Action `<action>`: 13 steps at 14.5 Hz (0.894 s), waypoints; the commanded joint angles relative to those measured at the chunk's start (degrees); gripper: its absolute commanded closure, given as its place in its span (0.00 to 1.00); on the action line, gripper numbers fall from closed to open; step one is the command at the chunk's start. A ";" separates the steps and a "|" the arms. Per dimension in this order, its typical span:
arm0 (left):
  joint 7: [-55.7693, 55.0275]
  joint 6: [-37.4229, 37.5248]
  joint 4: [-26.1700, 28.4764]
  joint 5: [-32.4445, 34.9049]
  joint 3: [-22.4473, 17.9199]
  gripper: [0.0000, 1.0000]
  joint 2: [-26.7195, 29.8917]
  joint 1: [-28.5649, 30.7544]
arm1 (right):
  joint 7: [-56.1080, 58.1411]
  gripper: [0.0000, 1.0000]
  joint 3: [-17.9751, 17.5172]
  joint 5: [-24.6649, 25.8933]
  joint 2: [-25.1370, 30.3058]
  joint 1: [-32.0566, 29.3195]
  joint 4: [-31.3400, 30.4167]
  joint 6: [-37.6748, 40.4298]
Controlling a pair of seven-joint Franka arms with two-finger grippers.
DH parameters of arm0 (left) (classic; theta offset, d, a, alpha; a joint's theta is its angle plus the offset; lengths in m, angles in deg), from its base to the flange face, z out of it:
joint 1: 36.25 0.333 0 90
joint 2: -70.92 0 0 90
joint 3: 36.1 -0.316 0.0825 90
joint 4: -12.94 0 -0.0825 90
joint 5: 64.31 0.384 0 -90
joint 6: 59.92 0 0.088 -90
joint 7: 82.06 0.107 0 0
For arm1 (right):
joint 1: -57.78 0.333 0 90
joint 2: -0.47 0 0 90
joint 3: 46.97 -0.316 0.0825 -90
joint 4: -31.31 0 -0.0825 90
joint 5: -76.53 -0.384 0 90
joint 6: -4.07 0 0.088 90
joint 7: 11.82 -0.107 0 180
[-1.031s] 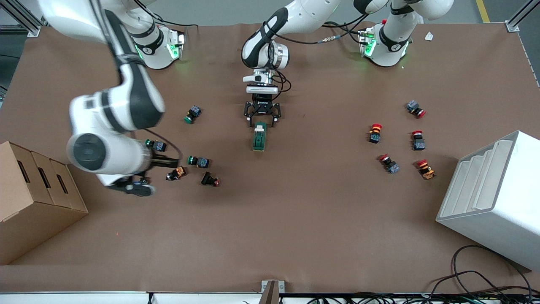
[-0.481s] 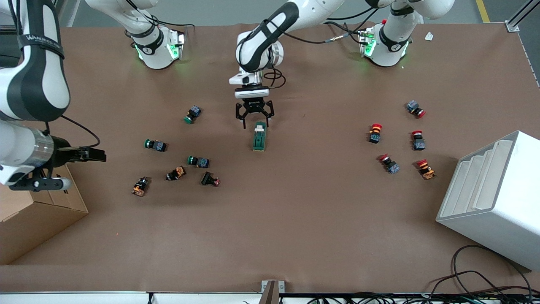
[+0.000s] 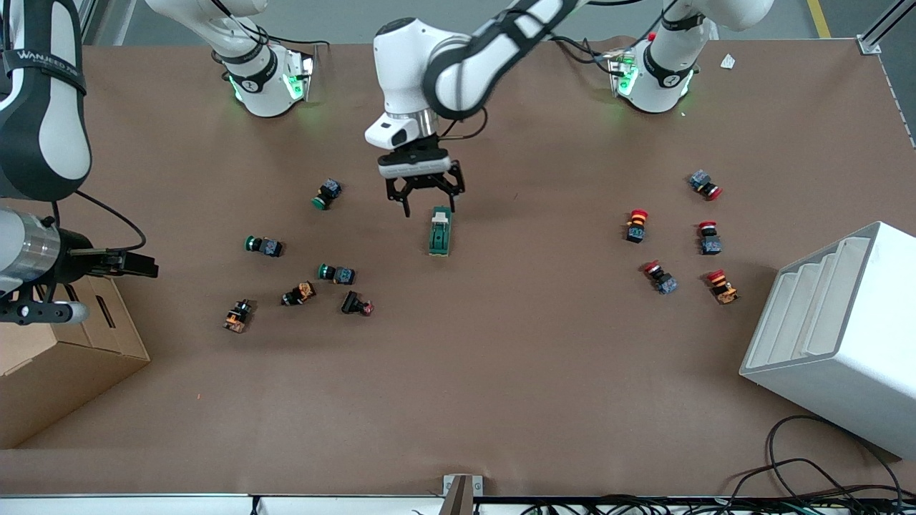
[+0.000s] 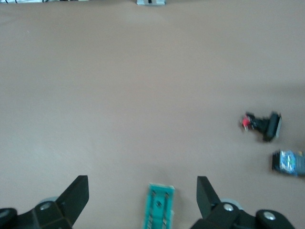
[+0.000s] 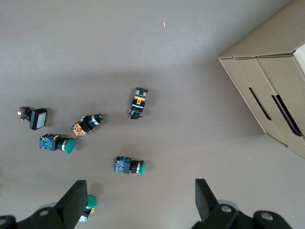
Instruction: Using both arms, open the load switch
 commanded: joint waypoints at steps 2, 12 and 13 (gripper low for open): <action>21.28 7.75 -8.28 -11.46 0.30 0.00 2.19 7.26 | 0.35 0.00 -1.01 0.92 0.40 -1.22 -0.01 1.47; 51.03 20.43 -16.14 -25.82 0.57 0.00 5.96 27.83 | -0.26 0.00 -1.27 1.54 8.20 -0.96 -5.80 1.74; 53.49 21.92 -15.96 -25.82 0.39 0.00 7.36 29.49 | -0.26 0.00 -1.27 1.45 10.65 -0.87 -8.33 1.13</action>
